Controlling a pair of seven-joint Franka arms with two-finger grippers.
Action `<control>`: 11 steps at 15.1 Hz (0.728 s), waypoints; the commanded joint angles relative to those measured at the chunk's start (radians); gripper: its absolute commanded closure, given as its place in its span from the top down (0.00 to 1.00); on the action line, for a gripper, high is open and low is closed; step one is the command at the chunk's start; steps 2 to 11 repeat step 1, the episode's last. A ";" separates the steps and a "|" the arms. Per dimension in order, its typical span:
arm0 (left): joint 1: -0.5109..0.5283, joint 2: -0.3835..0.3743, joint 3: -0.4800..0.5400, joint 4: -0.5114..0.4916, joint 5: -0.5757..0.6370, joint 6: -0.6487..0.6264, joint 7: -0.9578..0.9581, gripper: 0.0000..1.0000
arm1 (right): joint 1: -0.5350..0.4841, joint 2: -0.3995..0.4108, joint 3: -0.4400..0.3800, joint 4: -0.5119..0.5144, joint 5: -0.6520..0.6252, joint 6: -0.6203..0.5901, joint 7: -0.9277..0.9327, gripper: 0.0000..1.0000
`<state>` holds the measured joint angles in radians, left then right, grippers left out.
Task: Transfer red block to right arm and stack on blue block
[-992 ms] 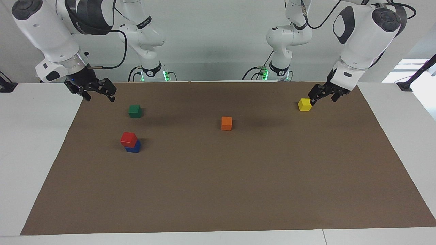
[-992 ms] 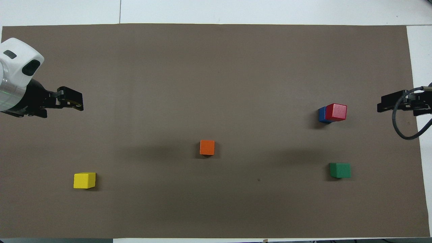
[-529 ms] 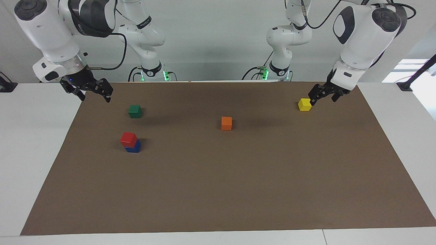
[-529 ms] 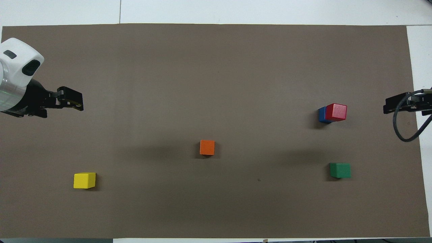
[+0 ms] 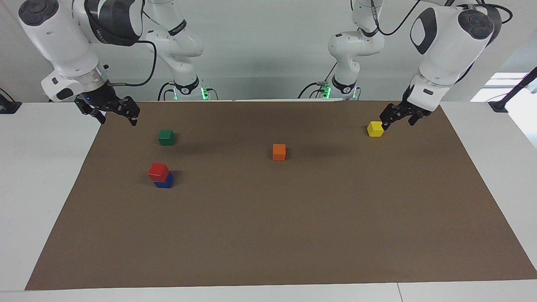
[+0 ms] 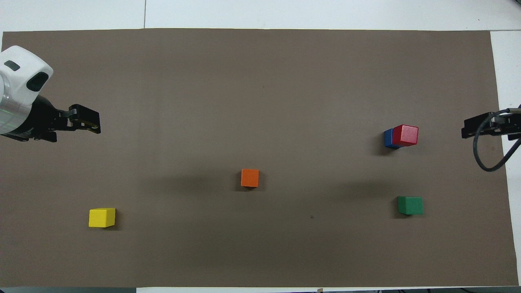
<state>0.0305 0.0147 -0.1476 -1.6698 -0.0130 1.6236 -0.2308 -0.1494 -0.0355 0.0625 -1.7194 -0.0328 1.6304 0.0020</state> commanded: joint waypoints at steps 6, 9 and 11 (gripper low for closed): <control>-0.001 -0.013 0.008 -0.008 -0.015 -0.004 0.004 1.00 | -0.009 0.008 0.005 0.018 -0.010 -0.023 -0.020 1.00; -0.001 -0.013 0.008 -0.008 -0.015 -0.004 0.004 1.00 | -0.009 0.008 0.005 0.018 -0.010 -0.023 -0.020 1.00; -0.001 -0.013 0.008 -0.008 -0.015 -0.004 0.004 1.00 | -0.009 0.008 0.005 0.018 -0.010 -0.023 -0.020 1.00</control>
